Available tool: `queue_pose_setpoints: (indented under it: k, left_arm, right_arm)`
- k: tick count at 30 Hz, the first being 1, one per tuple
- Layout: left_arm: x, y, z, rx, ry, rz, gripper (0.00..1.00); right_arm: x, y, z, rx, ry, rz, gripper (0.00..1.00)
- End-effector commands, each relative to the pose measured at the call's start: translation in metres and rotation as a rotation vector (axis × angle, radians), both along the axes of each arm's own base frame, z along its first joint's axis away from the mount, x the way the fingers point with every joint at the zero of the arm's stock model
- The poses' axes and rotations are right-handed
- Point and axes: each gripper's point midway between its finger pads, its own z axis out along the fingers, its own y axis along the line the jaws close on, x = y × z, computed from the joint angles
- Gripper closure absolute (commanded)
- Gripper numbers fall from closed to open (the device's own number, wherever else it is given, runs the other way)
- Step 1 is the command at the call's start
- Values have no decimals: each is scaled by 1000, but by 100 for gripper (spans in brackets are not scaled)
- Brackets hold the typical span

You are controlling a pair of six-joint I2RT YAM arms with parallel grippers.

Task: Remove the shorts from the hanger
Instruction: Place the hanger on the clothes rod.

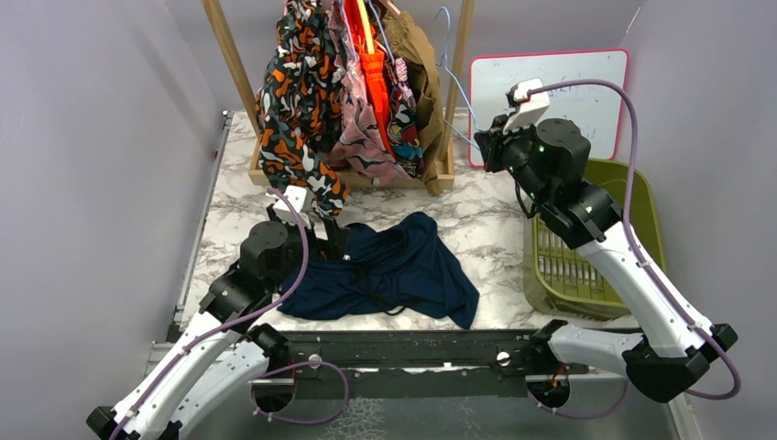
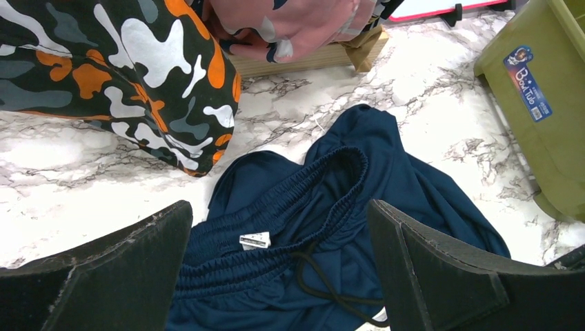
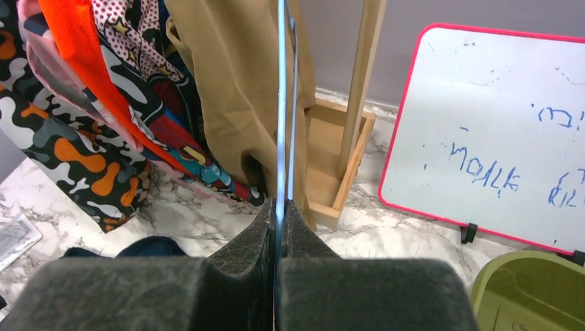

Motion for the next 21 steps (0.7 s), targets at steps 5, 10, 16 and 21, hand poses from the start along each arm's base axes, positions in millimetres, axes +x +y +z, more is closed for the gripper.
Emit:
queue_pose_setpoints:
  k: [5,10,16,21]
  left_arm:
    - [0,7,3,5,-18,30,1]
    - [1,8,0,9,-11,38,1]
    - [3,4,-1,9,5,30,1]
    - [3,4,-1,7,7,26,1]
  right_arm:
    - [-2,-5,62,53,-142,-11,99]
    - [-3,-7,78,72,-200,-11,99]
    - [14,-5,91,57,-217,-53,99]
    - [24,2,106,68,-240,-56,99]
